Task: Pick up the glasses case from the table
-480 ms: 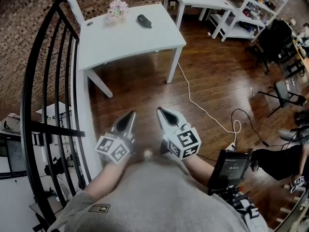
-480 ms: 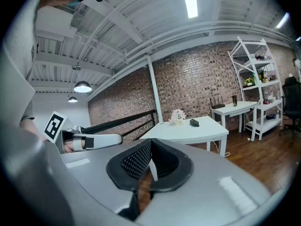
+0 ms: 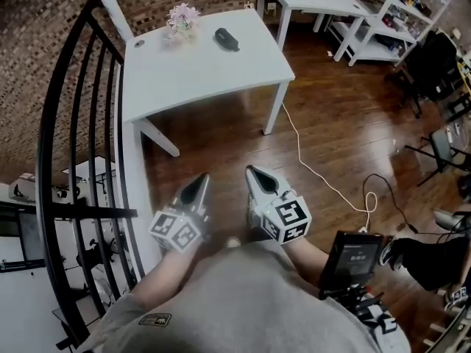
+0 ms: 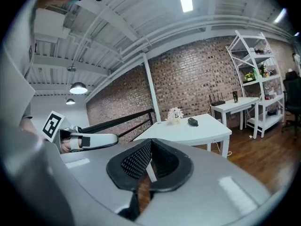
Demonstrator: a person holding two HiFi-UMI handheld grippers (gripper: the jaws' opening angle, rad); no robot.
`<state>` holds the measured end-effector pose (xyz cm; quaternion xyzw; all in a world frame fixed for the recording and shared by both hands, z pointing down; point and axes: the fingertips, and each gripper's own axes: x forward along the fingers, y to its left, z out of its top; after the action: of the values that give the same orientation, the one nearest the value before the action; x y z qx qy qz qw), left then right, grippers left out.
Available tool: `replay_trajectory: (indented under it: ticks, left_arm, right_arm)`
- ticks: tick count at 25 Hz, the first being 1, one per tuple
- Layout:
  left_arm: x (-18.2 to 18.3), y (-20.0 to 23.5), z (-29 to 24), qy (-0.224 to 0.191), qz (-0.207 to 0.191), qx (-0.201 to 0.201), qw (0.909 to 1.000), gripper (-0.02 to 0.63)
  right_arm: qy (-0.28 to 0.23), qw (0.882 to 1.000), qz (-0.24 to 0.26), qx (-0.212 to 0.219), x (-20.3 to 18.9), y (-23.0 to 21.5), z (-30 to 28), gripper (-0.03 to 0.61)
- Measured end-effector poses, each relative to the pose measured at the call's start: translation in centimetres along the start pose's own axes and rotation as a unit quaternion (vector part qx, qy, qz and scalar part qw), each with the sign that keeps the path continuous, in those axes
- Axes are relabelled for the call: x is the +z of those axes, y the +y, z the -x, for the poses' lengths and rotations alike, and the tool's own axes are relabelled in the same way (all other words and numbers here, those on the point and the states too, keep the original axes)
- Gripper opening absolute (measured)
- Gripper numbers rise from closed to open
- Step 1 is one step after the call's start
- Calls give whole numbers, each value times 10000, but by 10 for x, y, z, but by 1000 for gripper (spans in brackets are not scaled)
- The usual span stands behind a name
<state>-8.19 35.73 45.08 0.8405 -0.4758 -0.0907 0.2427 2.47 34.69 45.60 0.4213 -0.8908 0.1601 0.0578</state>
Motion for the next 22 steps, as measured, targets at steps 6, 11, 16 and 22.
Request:
replay_trajectory:
  ticks: [6,11,16,22]
  left_arm:
    - [18,22,-67,22,-112,170,9998,2]
    - [34,32,-125,1,-157,347,9993,0]
    - [39,42,-170,-77,-172,385,9991,2]
    - [41,50,-200,-77,-102,498,9987,2]
  right_arm:
    - [-64,9998,-68,197,28,-53,-44,12]
    - [-73,9994,-105,321,46,-104,-75,12]
    - [-109,9992,-145,352,62,-147,-99,12]
    - [-55,9991,-167,387,67,-176,-120,12]
